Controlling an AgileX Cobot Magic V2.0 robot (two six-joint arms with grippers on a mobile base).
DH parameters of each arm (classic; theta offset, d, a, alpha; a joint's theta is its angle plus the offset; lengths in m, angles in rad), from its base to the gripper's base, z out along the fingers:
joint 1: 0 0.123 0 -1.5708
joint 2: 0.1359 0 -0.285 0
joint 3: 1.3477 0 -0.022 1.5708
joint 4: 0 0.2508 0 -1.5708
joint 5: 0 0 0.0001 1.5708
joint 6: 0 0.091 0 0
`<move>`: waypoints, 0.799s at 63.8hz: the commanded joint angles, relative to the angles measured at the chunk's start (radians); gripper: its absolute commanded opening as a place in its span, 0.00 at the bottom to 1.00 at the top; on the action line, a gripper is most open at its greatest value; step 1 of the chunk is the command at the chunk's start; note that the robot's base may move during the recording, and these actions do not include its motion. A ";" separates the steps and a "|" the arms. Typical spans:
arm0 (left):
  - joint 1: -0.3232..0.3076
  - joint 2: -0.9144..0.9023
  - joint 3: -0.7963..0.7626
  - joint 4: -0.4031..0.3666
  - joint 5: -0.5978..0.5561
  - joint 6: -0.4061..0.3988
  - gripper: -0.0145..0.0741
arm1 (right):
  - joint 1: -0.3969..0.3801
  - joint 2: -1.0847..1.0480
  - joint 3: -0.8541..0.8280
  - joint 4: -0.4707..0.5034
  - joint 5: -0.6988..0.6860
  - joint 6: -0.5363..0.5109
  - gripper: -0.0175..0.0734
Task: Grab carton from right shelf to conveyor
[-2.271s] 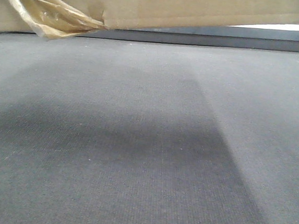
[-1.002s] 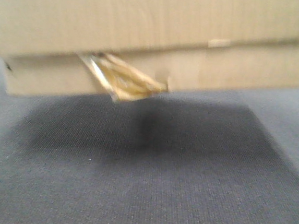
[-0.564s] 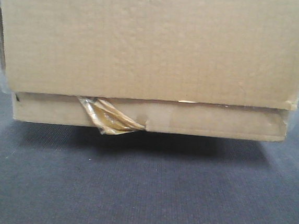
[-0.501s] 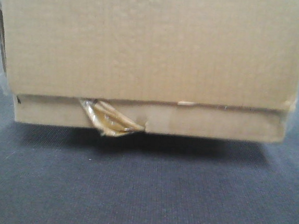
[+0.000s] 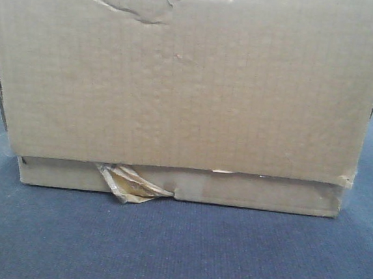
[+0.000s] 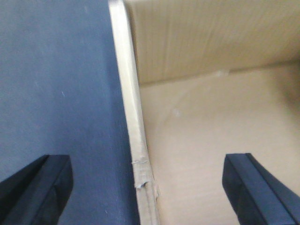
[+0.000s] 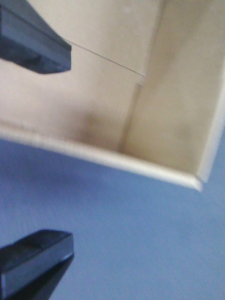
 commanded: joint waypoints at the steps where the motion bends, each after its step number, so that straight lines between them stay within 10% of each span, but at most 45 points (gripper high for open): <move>1: 0.022 -0.085 -0.005 0.013 -0.020 0.001 0.77 | -0.026 -0.072 -0.006 -0.053 -0.002 -0.006 0.70; 16: 0.209 -0.303 0.222 0.003 -0.146 0.001 0.64 | -0.222 -0.237 0.157 -0.044 -0.048 0.001 0.10; 31: 0.325 -0.492 0.604 -0.023 -0.345 0.001 0.12 | -0.289 -0.402 0.480 -0.028 -0.216 0.006 0.12; 51: 0.328 -0.855 1.103 0.013 -0.689 0.001 0.16 | -0.289 -0.716 0.951 -0.019 -0.520 0.006 0.12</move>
